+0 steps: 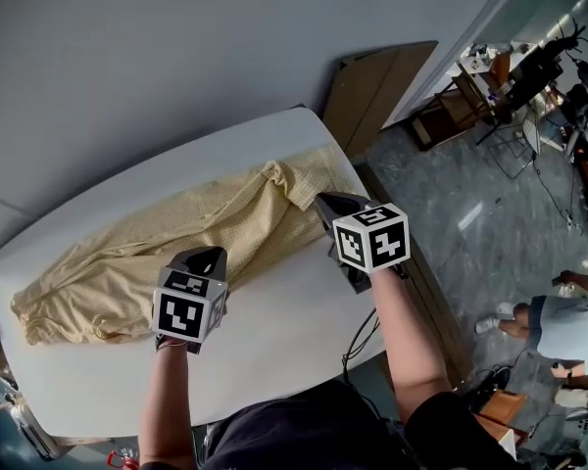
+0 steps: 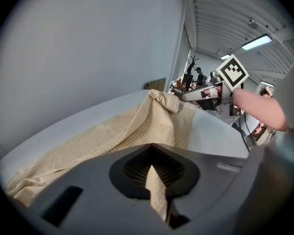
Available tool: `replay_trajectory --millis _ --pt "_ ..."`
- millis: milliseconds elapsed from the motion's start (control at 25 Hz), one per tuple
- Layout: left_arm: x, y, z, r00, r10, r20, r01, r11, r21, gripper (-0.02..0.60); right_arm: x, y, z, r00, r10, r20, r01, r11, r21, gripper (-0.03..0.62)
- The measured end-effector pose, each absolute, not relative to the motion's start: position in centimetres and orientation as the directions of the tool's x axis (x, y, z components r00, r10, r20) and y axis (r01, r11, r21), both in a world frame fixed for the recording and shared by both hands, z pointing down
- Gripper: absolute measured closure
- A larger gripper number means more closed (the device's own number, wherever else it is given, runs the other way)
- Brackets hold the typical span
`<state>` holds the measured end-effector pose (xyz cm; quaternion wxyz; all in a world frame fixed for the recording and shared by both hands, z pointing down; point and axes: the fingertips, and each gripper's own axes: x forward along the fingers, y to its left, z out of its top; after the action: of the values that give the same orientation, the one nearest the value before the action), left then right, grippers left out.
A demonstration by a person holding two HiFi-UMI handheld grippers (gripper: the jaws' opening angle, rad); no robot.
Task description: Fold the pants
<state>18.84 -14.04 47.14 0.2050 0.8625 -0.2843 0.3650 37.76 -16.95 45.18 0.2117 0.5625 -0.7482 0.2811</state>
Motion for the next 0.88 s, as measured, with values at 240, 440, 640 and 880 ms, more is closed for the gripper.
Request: replay_trajectory --millis 240,440,640,880 --pt "19.7 -13.9 48.4 0.545 -0.321 0.774 -0.645 -0.751 0.143 0.583 38.8 -16.7 47.3 -0.312 -0.693 0.650 -0.949 0.195 -0.247 0.485" --pt "19.2 -14.4 48.1 0.535 -0.336 0.775 -0.657 -0.742 0.132 0.583 37.6 -17.5 47.9 -0.381 -0.679 0.628 -0.917 0.191 -0.349 0.458" --pt "18.5 -14.5 48.2 0.518 -0.348 0.781 -0.674 -0.729 0.121 0.583 36.4 -17.9 48.7 -0.409 -0.650 0.640 -0.907 0.210 -0.366 0.428" --pt "18.2 -14.5 48.6 0.505 -0.348 0.790 -0.676 -0.729 0.110 0.583 37.1 -18.8 48.4 -0.328 -0.685 0.651 -0.942 0.184 -0.281 0.565"
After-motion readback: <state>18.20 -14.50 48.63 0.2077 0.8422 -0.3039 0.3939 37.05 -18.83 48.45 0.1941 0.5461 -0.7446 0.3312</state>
